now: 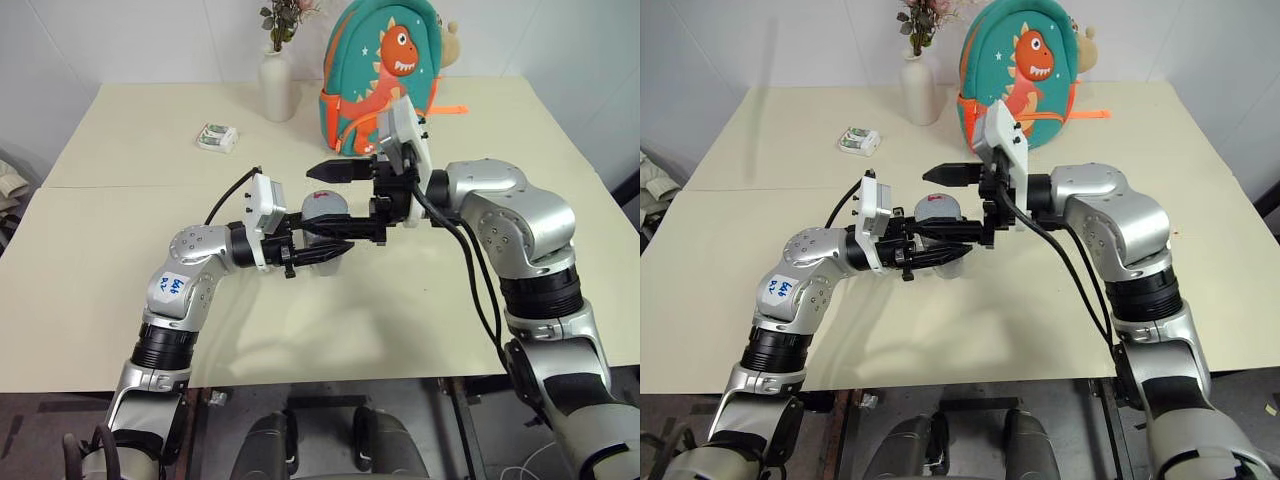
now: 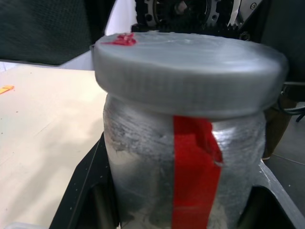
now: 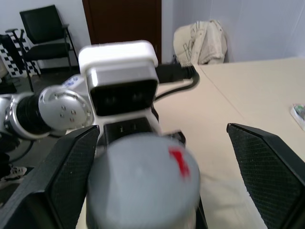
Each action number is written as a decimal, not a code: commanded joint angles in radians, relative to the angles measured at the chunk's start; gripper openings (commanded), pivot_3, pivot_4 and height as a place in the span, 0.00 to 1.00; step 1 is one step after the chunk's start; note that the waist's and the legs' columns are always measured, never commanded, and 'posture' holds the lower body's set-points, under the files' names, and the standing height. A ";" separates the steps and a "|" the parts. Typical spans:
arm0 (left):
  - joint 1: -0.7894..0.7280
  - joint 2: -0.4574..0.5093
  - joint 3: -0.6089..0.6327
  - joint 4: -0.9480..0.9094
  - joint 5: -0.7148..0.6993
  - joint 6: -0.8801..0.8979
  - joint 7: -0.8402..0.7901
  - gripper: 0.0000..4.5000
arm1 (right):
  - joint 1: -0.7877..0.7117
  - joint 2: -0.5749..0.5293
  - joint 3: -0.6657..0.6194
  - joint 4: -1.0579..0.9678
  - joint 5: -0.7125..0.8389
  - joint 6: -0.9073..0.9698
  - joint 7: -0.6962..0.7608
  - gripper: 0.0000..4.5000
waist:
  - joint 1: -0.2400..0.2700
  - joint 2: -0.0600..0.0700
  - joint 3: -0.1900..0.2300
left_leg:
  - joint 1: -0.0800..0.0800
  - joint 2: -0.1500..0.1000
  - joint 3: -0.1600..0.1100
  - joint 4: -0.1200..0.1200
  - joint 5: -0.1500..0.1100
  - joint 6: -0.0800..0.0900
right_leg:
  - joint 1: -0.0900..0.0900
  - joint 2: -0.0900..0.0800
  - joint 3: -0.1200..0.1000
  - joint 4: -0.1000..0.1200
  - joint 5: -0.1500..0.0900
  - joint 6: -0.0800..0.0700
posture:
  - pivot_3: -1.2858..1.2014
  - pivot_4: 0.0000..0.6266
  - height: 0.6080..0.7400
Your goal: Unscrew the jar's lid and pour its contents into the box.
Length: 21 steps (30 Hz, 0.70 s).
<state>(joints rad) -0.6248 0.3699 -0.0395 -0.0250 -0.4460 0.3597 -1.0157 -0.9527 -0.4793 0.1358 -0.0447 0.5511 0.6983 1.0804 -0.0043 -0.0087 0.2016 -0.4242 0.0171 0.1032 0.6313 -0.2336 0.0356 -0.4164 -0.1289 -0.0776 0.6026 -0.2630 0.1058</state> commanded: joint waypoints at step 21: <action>-0.015 0.011 0.006 -0.037 -0.025 -0.013 -0.009 0.46 | 0.024 -0.090 -0.103 0.031 0.061 -0.024 0.080 1.00 | 0.001 0.000 0.000 | 0.000 0.000 0.000 0.000 0.000 0.000 | 0.000 0.000 0.000 0.000 0.000 0.000 | 0.52 0.24 1.00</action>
<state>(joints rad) -0.6249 0.3744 -0.0362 -0.0221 -0.4458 0.3604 -1.0066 -0.9250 -0.5500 0.0917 -0.0002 0.5888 0.6776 1.1654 -0.0036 -0.0087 0.2016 -0.4242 0.0173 0.1031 0.6315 -0.2335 0.0356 -0.4163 -0.1287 -0.0776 0.6029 -0.2630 0.1058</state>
